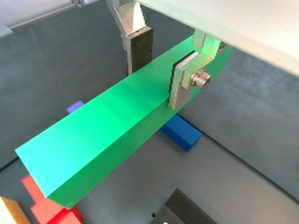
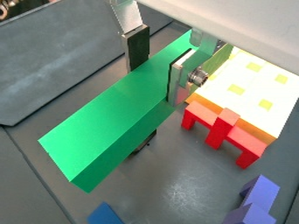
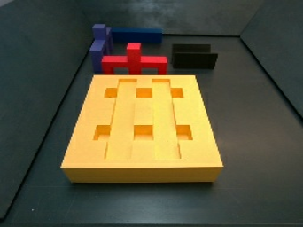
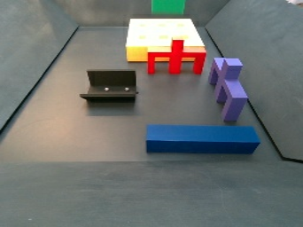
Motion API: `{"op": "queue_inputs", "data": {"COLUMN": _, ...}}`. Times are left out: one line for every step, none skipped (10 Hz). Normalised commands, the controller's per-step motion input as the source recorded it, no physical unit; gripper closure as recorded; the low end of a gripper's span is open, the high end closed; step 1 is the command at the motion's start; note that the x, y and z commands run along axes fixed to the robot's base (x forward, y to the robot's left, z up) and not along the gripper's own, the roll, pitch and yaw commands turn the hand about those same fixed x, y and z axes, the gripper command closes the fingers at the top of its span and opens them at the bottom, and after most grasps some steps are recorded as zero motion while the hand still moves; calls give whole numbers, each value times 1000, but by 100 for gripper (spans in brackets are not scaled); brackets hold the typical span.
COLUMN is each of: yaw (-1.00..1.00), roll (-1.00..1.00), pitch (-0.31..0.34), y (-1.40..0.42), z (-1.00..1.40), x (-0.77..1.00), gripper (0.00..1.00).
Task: Pick up the green object. Move up. Move to above the board. Insert the green object.
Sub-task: Move to above the board.
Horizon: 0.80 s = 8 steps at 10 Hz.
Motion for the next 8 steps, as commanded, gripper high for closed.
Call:
{"op": "queue_inputs", "data": {"yaw": 4, "roll": 3, "pitch": 69, "y": 2, "z": 212, "x": 49, "gripper": 100}}
{"op": "queue_inputs", "data": {"yaw": 24, "roll": 51, "pitch": 355, "y": -1400, "z": 201, "x": -107, "gripper": 100}}
{"op": "queue_inputs", "data": {"yaw": 28, "roll": 56, "pitch": 339, "y": -1400, "z": 184, "x": -111, "gripper": 100}}
{"op": "queue_inputs", "data": {"yaw": 16, "roll": 74, "pitch": 195, "y": -1400, "z": 191, "x": -106, "gripper": 100}}
{"op": "queue_inputs", "data": {"yaw": 14, "roll": 28, "pitch": 153, "y": -1400, "z": 189, "x": -101, "gripper": 100}}
{"op": "queue_inputs", "data": {"yaw": 11, "roll": 18, "pitch": 103, "y": -1400, "z": 203, "x": -96, "gripper": 100}}
{"op": "queue_inputs", "data": {"yaw": 18, "roll": 10, "pitch": 89, "y": -1400, "z": 211, "x": -92, "gripper": 100}}
{"op": "queue_inputs", "data": {"yaw": 12, "roll": -3, "pitch": 74, "y": -1400, "z": 218, "x": -83, "gripper": 100}}
